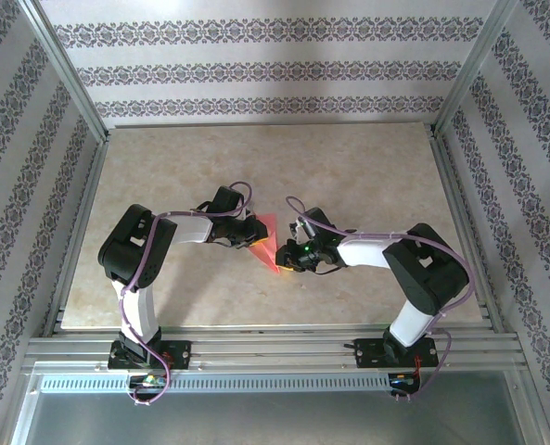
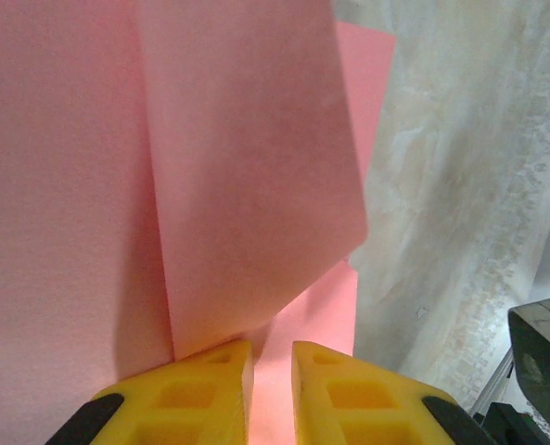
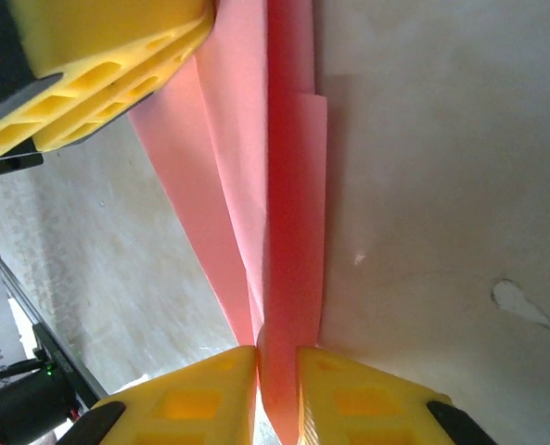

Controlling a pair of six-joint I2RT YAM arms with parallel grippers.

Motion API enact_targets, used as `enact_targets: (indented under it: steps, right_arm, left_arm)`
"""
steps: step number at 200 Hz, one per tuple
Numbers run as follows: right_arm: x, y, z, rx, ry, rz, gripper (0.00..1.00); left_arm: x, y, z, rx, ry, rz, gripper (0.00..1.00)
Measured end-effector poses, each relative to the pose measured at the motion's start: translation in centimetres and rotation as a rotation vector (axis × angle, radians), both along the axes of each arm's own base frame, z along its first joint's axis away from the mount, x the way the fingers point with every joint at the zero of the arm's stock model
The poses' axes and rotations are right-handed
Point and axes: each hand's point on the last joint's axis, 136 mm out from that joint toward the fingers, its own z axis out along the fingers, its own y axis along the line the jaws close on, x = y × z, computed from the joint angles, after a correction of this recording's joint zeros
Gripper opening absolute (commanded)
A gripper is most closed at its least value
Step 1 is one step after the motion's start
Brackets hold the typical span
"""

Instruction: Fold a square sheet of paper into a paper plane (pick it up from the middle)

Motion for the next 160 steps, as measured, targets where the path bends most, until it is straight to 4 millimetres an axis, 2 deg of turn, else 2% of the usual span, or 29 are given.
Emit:
enact_targets:
  steps: [46,71,160]
  right_arm:
    - [0.0,0.4,0.4,0.028,-0.003,0.009,0.21]
    - [-0.1,0.5,0.4,0.034,-0.001,0.013,0.17]
    - [-0.5,0.4,-1.0,0.020,0.029,0.018,0.14]
  left_arm:
    - [0.0,0.0,0.0,0.000,0.000,0.000,0.20]
    - [0.0,0.0,0.0,0.000,0.000,0.000,0.21]
    - [0.0,0.0,0.0,0.000,0.000,0.000,0.21]
